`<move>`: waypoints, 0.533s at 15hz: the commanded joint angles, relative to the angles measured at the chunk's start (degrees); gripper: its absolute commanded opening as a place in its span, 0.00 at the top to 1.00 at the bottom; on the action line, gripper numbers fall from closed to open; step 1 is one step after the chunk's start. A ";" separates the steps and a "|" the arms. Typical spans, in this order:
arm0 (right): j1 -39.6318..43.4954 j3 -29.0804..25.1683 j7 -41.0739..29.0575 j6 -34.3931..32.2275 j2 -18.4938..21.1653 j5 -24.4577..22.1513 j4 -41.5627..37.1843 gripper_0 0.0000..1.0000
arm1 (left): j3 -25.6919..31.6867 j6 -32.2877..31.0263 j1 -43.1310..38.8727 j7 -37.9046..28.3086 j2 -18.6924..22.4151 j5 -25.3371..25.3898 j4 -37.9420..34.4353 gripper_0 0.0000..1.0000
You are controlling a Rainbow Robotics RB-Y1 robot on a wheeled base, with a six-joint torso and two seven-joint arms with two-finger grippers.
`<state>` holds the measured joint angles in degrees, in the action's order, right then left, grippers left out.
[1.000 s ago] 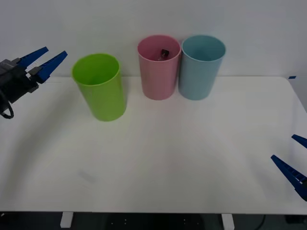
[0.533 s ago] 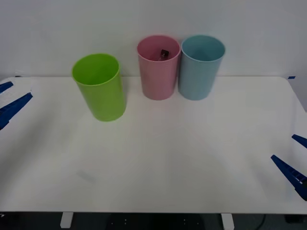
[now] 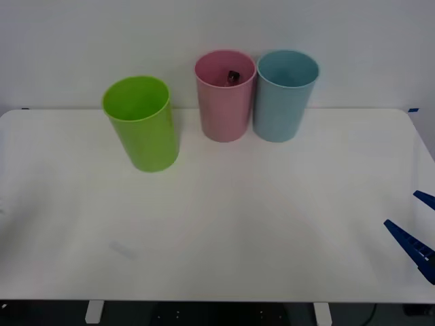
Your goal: Grasp the object on the table and drop it into the matching bin: aluminum can to the light blue bin, PET bottle to the pink bin.
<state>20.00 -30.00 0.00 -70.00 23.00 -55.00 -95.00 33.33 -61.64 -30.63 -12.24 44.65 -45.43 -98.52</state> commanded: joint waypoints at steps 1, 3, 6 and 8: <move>0.00 0.00 0.00 0.00 0.00 0.00 0.00 0.00 | -0.55 -0.15 -4.00 2.84 -0.01 -0.01 0.09 0.00; 0.00 0.00 0.00 0.00 0.00 0.00 0.00 0.00 | -1.34 -0.15 -5.23 3.19 -0.01 -0.10 0.26 0.00; 0.00 0.00 0.00 0.00 0.00 0.00 0.00 0.00 | -3.45 0.12 -6.72 3.63 -0.09 -0.19 0.53 0.00; 0.00 0.00 0.00 0.00 0.00 0.00 0.00 0.00 | -4.50 0.29 -7.07 3.80 -0.27 -0.19 0.53 0.00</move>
<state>20.00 -30.00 0.00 -70.00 23.00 -55.00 -95.00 29.23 -61.47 -37.62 -8.55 44.50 -45.66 -98.02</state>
